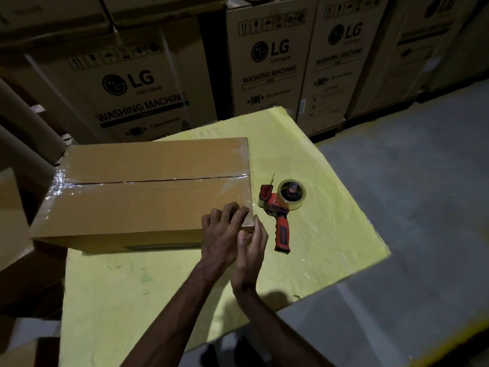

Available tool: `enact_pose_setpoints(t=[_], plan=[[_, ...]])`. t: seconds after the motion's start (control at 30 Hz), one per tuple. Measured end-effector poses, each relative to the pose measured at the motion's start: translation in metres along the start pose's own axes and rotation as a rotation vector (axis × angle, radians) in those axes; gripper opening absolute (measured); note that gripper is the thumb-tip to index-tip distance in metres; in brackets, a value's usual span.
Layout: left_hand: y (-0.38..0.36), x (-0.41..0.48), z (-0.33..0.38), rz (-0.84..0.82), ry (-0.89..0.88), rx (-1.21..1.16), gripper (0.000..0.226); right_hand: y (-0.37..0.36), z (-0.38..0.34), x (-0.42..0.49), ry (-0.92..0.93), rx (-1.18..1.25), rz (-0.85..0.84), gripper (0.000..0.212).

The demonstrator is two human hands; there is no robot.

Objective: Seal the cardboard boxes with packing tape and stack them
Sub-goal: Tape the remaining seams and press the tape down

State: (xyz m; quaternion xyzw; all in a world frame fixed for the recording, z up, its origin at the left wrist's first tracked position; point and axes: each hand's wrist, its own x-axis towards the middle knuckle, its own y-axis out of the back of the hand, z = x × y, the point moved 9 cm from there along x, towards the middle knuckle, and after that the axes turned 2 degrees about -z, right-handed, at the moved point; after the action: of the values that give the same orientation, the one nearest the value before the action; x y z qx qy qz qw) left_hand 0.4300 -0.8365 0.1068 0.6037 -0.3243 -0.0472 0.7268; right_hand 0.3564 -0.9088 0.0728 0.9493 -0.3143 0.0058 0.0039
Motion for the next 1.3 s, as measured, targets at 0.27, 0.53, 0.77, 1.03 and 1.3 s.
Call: enact_pose_setpoints(t=[0.27,0.53,0.77,1.03,1.3], plan=[[0.003,0.003,-0.001,-0.039,0.027,-0.008,0.055,-0.008,0.024,0.025,-0.216,0.076,-0.232,0.078],[-0.005,0.000,0.001,-0.115,0.033,-0.033,0.077,0.017,-0.009,0.005,-0.164,0.080,-0.215,0.094],[0.007,0.011,-0.005,-0.093,0.071,0.016,0.090,-0.006,-0.033,-0.011,0.140,-0.310,-0.267,0.080],[0.004,0.016,-0.008,-0.094,0.042,-0.020,0.055,-0.022,-0.035,0.011,0.179,-0.565,-0.175,0.070],[-0.001,0.025,-0.011,-0.199,0.059,-0.070,0.077,-0.034,-0.029,0.057,-0.128,-0.429,-0.315,0.080]])
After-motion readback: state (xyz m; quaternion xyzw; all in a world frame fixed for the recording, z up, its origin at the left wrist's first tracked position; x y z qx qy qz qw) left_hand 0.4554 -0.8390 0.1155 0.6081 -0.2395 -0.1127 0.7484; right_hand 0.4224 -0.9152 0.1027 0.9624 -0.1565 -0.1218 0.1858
